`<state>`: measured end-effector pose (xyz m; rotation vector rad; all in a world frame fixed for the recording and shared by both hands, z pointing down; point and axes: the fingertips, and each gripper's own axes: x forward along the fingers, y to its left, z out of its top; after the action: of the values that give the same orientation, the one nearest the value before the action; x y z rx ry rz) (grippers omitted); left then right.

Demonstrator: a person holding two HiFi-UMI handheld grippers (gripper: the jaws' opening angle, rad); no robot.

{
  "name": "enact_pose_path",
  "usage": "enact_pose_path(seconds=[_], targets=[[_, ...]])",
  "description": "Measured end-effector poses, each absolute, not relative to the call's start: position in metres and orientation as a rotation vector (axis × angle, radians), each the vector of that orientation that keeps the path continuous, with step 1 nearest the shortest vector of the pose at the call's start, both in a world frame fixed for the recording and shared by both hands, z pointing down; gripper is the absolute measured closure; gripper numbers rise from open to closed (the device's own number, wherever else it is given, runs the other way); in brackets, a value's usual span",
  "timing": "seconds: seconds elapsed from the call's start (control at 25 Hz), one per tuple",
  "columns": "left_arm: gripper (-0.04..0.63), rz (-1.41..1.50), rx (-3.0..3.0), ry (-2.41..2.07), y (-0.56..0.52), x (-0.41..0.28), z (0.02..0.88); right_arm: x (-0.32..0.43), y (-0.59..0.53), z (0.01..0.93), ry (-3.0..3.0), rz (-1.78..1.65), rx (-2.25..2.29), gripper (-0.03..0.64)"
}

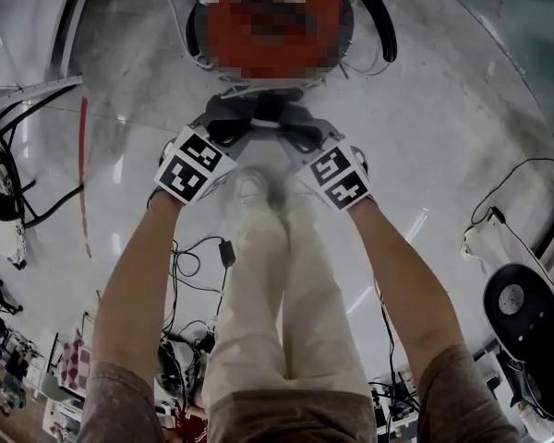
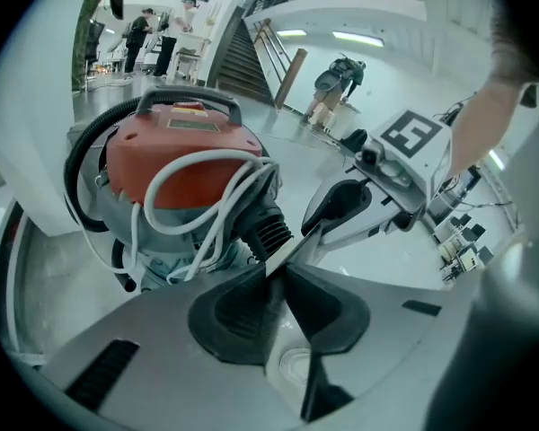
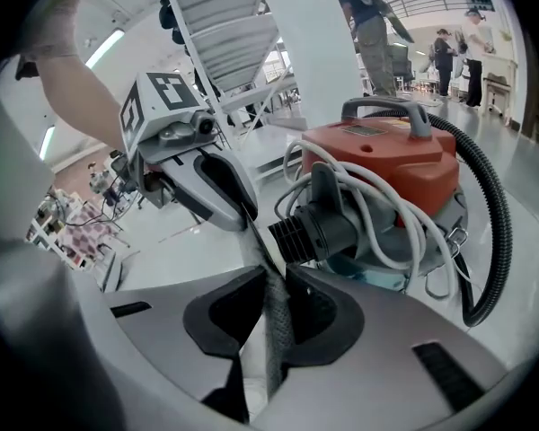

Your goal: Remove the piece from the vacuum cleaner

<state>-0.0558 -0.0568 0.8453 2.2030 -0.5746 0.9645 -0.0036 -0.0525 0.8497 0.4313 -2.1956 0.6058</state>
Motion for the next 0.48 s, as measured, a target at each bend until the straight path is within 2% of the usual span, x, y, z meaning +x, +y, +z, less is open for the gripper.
enact_pose_path(seconds=[0.48], targets=[[0.529, 0.922, 2.149, -0.616, -0.0519, -0.0575, 0.8419, -0.0036, -0.0451, 0.8486, -2.201, 0.656, 0.446, 0.565]])
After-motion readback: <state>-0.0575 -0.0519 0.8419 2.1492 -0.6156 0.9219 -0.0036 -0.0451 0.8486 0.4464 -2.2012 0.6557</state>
